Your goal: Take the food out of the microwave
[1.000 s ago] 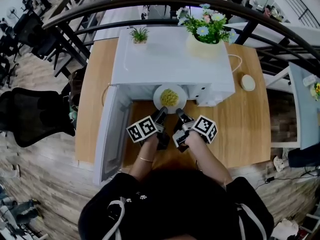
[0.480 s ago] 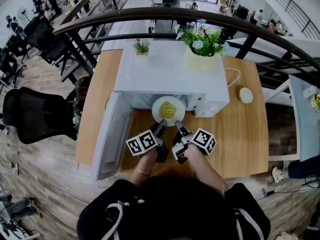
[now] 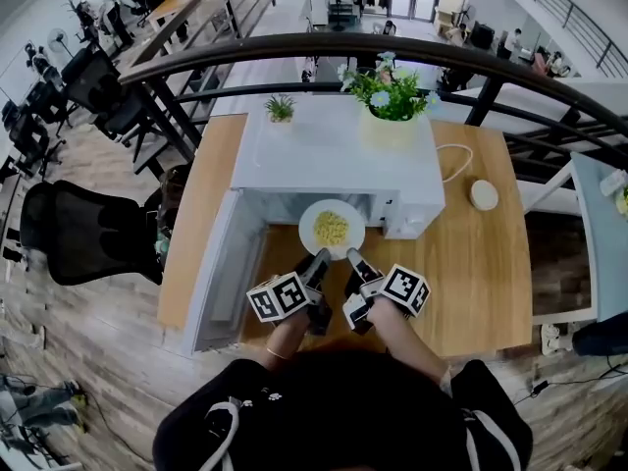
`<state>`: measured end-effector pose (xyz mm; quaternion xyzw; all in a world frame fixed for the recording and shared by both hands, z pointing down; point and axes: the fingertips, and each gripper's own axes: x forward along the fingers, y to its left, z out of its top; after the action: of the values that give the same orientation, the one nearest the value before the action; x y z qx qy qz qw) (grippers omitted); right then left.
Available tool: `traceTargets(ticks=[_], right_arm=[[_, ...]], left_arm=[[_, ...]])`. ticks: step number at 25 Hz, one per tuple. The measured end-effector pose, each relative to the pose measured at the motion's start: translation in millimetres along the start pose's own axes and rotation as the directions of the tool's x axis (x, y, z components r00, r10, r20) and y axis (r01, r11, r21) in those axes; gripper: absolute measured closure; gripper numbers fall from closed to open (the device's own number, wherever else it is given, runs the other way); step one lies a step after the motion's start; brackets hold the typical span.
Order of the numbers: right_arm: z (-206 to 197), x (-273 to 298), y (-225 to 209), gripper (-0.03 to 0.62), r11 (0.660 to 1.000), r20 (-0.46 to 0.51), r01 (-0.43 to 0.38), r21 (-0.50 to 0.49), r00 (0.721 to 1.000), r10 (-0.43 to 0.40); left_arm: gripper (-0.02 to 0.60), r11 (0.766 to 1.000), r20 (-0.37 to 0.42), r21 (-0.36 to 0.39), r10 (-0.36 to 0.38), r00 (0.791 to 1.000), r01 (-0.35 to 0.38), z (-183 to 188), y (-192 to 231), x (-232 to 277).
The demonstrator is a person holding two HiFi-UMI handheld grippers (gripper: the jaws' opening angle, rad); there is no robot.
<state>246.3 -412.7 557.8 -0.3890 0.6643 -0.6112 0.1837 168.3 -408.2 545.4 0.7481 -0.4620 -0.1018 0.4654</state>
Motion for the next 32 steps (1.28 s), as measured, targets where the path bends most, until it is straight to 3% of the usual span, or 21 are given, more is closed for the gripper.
traceTargets(ticks=[16,32], right_arm=[[8.0,-20.8,22.1,0.556,0.999,0.022,-0.044,-0.030,0.999,0.045],[8.8,-28.9,17.9,0.553,0.999,0.020,-0.044,-0.022,0.999,0.044]], left_arm=[[0.494,0.998,-0.003,0.026,-0.057,0.998,0.058,0.9,-31.7,-10.1],[0.494,0.998,-0.010,0.041,-0.039,0.999,0.040,-8.2,-33.7,-10.7]])
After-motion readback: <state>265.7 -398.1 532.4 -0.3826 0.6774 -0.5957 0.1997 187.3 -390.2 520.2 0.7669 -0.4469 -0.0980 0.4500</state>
